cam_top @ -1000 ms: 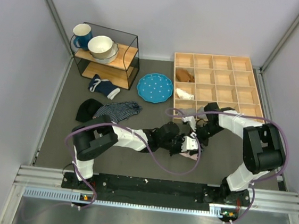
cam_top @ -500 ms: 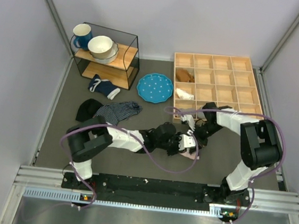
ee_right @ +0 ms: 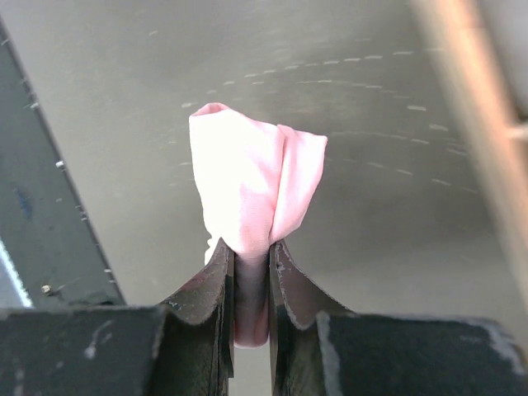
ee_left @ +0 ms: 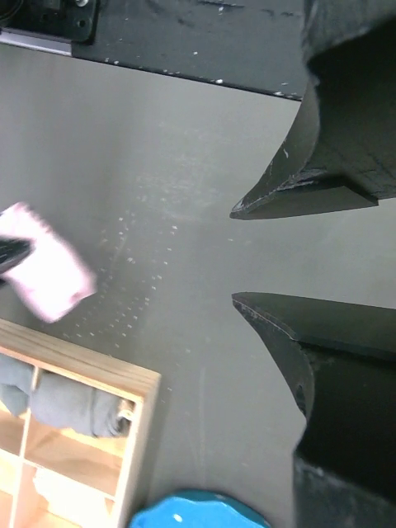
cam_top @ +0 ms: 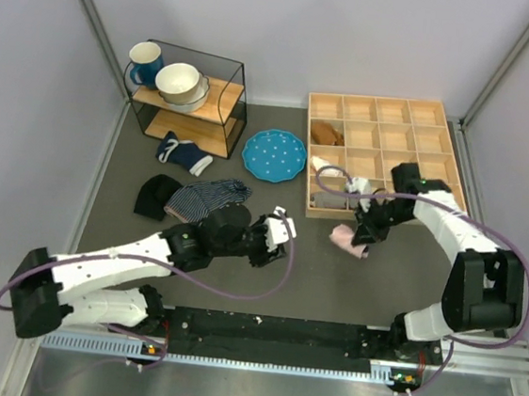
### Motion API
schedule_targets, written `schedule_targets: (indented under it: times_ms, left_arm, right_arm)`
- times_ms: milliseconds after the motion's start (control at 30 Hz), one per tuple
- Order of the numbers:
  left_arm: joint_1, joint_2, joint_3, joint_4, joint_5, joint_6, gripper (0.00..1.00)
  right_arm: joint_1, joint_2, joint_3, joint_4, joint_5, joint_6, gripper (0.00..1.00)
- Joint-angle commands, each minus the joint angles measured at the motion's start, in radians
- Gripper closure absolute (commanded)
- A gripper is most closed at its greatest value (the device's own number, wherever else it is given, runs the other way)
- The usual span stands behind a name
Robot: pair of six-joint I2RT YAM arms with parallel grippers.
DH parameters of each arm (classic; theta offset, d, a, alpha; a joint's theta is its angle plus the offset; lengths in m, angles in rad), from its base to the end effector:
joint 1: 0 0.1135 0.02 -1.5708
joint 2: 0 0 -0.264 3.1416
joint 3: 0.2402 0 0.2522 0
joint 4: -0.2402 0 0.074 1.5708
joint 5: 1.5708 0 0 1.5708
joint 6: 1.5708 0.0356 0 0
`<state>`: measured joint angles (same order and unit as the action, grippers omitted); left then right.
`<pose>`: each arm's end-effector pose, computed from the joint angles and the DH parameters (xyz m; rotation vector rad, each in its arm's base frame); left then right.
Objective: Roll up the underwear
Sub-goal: Pick up the underwear from the center of the board, then place the underwear in the storage box.
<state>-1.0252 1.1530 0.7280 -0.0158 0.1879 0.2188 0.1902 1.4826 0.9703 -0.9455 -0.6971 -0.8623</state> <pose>0.1289 -0.2251 0.2620 1.3069 1.6107 -0.6945 0.2422 0.0699 0.2080 -1.3923 2.2873 0.8685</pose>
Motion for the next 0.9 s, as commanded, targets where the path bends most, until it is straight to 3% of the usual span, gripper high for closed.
schedule_targets:
  times_ms: [0,133,267,400,567,867]
  left_arm:
    - [0.014,-0.174,0.039,-0.283,-0.068,-0.007,0.53]
    - [0.014,-0.236,0.123,-0.477,-0.083,0.002,0.52]
    - [0.014,-0.275,0.130,-0.607,-0.131,0.071,0.52]
    - [0.013,-0.340,0.025,-0.538,-0.169,0.114,0.48]
    - [0.013,-0.334,0.017,-0.529,-0.159,0.126,0.48]
    - [0.014,-0.326,0.014,-0.527,-0.159,0.128,0.49]
  right_arm:
    - [-0.153,-0.048,0.199,-0.035,0.048,-0.035,0.99]
    - [-0.264,0.027,0.362,-0.038,0.163,-0.069,0.99]
    - [-0.287,0.148,0.497,-0.038,0.361,-0.187,0.98]
    - [-0.302,0.272,0.628,-0.042,0.423,-0.291,0.98]
    - [-0.310,0.366,0.634,-0.058,0.416,-0.441,0.98]
    - [-0.319,0.514,0.631,-0.114,0.412,-0.472,0.92]
